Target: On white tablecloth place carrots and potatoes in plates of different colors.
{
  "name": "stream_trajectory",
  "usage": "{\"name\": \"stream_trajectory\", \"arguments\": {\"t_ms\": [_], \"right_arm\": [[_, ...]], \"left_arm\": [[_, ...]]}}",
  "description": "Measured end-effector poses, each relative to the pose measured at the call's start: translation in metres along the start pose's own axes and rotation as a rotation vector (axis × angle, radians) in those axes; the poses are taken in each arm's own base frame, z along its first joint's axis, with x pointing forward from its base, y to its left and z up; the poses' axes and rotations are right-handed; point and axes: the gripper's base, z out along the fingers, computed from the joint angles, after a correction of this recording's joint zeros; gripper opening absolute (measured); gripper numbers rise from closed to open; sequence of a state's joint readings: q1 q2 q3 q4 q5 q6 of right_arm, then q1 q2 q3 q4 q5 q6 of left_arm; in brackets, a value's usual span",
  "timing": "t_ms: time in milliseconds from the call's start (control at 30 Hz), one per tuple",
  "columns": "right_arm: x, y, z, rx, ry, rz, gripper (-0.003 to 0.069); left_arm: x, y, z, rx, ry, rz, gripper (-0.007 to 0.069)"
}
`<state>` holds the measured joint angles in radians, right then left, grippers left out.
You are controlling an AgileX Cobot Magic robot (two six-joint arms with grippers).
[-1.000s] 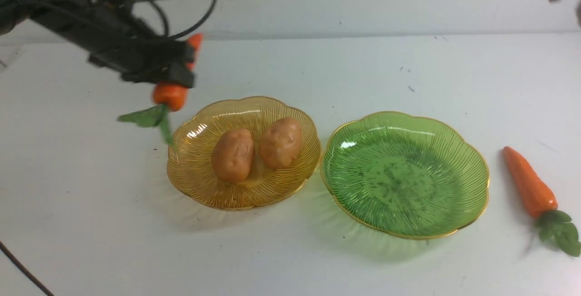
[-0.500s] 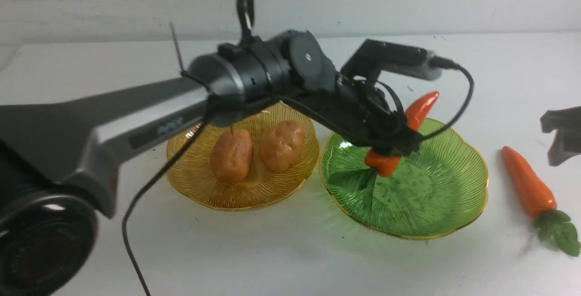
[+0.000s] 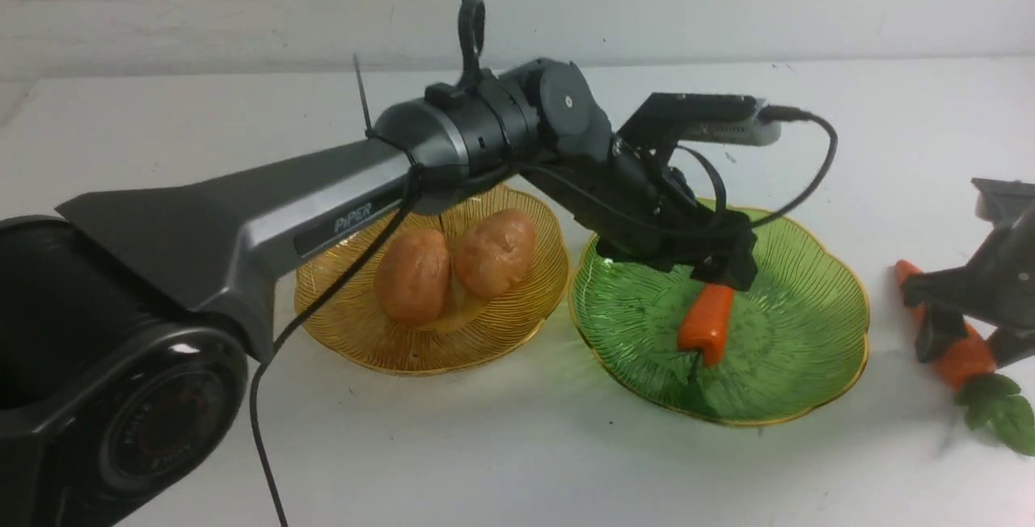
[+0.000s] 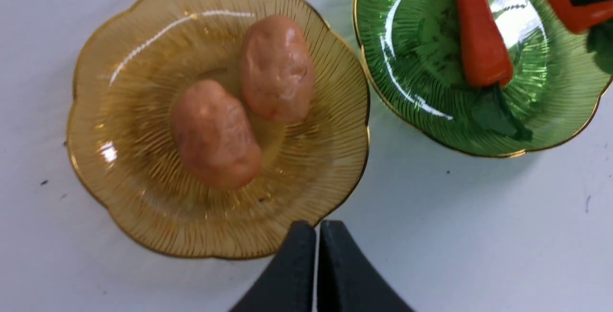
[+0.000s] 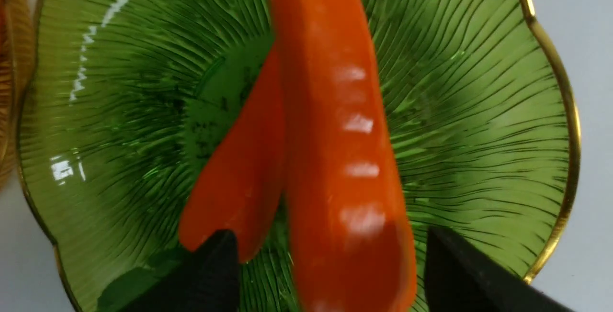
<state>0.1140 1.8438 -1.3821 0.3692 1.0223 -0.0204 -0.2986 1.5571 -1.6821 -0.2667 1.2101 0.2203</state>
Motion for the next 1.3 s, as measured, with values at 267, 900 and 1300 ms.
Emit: {"name": "stream_trajectory", "arguments": {"t_ms": [267, 900, 1300], "right_arm": [[-0.005, 0.013, -0.039, 0.000, 0.038, -0.132, 0.0557], [0.313, -0.010, -0.251, -0.030, -1.554, -0.363, -0.0015], [0.319, -0.032, -0.194, -0.021, -1.666, -0.332, -0.0015]], "left_arm": [[0.063, -0.015, -0.049, -0.066, -0.062, 0.023, -0.0003], [0.216, -0.033, -0.068, -0.145, -0.515, -0.045, -0.0003], [0.225, -0.033, -0.071, -0.164, -0.565, -0.044, -0.0003]]}}
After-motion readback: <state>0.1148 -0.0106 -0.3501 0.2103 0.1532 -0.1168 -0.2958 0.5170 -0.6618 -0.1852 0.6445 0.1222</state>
